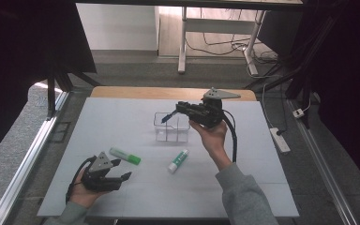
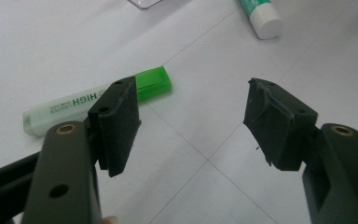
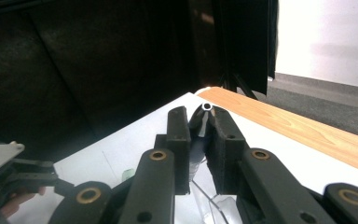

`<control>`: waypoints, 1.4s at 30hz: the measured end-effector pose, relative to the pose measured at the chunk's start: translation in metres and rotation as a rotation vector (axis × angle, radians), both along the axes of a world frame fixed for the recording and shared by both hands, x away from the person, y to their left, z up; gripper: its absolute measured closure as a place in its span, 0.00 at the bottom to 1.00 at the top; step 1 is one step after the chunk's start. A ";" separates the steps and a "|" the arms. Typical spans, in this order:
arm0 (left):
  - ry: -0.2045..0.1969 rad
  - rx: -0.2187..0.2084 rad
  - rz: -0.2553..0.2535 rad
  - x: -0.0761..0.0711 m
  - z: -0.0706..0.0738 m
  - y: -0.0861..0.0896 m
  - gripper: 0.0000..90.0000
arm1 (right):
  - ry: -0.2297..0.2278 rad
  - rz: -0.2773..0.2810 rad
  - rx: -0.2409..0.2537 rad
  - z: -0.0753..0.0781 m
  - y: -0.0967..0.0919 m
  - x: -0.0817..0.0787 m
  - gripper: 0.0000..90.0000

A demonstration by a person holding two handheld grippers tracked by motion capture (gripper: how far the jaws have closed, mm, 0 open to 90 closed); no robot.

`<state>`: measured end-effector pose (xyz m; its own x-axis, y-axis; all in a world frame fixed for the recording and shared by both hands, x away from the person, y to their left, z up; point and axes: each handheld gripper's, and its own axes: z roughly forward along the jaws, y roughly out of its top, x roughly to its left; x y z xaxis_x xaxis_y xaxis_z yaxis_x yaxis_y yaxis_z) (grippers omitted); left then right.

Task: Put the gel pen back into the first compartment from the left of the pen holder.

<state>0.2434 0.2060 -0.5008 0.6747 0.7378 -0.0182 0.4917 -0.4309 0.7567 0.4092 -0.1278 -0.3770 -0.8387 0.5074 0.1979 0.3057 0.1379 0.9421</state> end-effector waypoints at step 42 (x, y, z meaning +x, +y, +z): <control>0.015 0.008 -0.009 0.002 -0.004 -0.001 0.38 | 0.054 -0.039 -0.135 -0.043 -0.001 0.010 0.55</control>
